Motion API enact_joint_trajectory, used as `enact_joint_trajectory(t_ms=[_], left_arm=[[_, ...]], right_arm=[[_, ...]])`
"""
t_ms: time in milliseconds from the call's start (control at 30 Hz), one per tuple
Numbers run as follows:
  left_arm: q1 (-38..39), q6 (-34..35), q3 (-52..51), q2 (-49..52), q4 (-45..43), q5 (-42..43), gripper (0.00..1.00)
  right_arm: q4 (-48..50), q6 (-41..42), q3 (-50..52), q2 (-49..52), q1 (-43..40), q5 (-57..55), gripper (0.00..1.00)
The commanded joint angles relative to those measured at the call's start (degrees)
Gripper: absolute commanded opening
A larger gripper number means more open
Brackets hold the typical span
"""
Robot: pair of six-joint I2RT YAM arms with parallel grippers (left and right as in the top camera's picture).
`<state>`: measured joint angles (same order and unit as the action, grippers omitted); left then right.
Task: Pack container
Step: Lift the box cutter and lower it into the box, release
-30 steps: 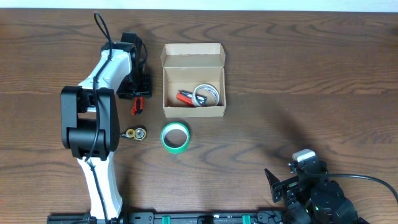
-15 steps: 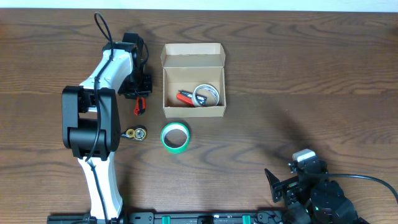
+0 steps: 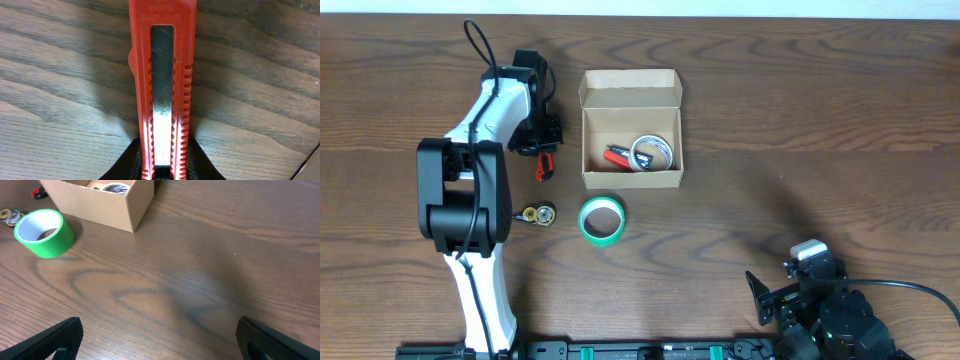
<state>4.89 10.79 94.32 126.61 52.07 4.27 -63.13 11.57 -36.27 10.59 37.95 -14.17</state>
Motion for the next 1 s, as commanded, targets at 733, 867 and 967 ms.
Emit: enact_joint_trajectory(t_ms=[733,867,967], left_arm=[[2.12,4.11,1.64,-20.76,0.57,-1.73,0.2],[5.22,7.28,1.64,-23.08,0.37,-1.79,0.19],[8.66,10.54,1.66,-23.67,-0.46,-1.88,0.19]], right_arm=[[0.04,0.61,0.09,-0.46,0.37,-0.61,0.99],[0.04,0.61,0.09,-0.46,0.37,-0.61,0.99],[0.04,0.61,0.09,-0.46,0.37,-0.61,0.99]])
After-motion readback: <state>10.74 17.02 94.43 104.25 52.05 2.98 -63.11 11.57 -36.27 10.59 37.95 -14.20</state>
